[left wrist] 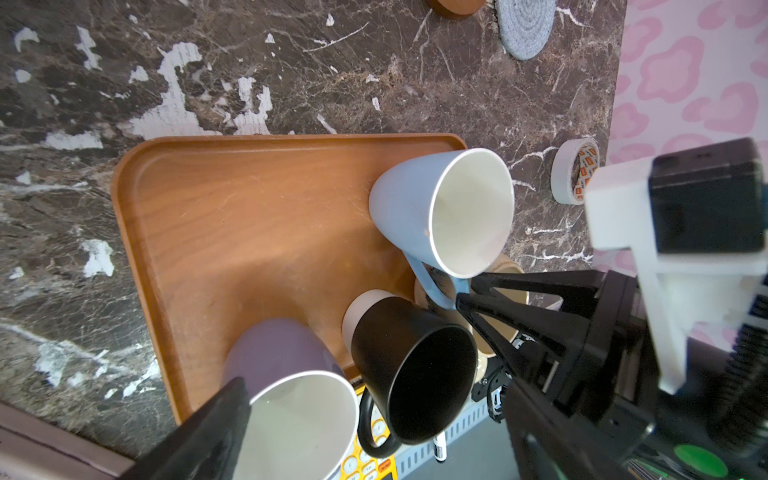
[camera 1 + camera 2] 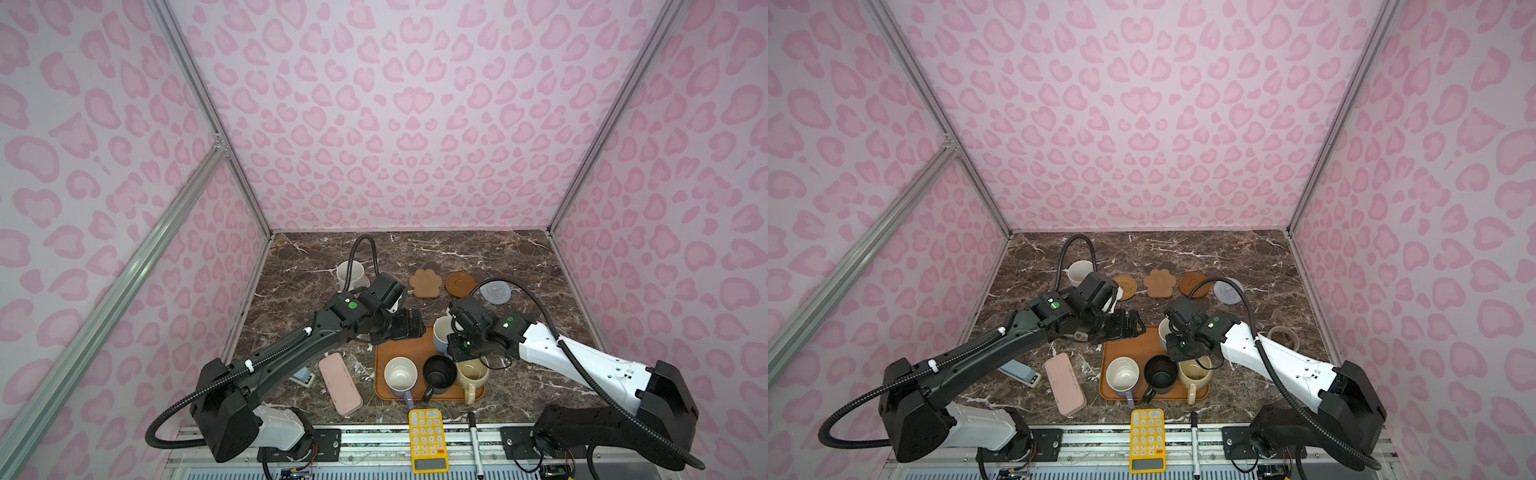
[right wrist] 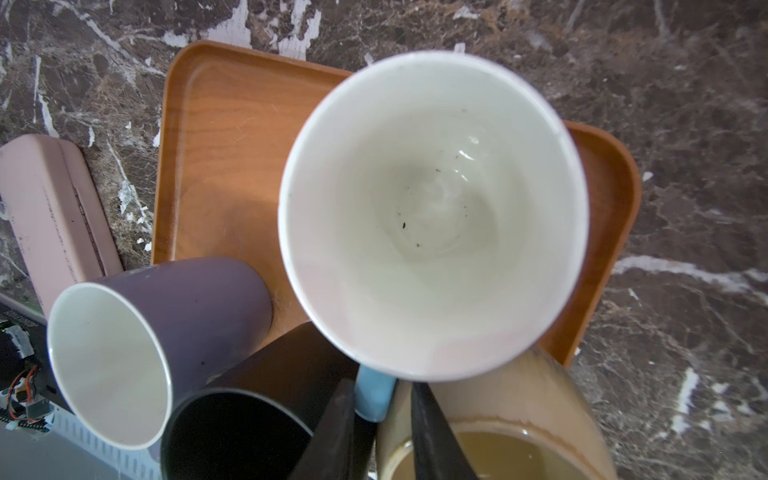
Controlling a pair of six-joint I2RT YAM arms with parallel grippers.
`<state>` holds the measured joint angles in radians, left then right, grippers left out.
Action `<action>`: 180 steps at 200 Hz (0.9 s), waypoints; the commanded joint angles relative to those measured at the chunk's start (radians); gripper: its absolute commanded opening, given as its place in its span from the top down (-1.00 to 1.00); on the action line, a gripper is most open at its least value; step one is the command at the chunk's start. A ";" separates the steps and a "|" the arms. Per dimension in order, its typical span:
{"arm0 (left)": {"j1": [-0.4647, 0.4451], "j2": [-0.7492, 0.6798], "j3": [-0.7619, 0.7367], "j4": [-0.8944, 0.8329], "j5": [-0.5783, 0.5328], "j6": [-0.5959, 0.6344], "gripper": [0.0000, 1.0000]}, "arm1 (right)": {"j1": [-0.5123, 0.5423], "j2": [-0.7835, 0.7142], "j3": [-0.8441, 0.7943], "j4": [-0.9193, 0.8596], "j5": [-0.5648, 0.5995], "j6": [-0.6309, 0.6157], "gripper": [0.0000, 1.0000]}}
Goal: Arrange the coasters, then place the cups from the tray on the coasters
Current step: 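Move the right gripper into the light blue mug while the left gripper withdraws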
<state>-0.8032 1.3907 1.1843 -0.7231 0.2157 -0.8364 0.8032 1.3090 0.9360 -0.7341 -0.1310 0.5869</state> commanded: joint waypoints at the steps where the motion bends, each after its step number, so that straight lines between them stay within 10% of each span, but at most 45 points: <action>1: 0.001 0.005 -0.007 0.022 -0.017 -0.010 -0.94 | 0.003 0.016 -0.002 0.009 0.042 -0.001 0.48; 180: -0.002 -0.075 -0.101 0.084 -0.093 -0.077 -0.94 | -0.002 0.184 0.108 -0.011 0.103 -0.019 0.54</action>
<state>-0.8051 1.3422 1.0981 -0.6624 0.1497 -0.8936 0.8032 1.4765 1.0382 -0.7311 -0.0528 0.5789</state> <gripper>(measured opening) 0.971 0.237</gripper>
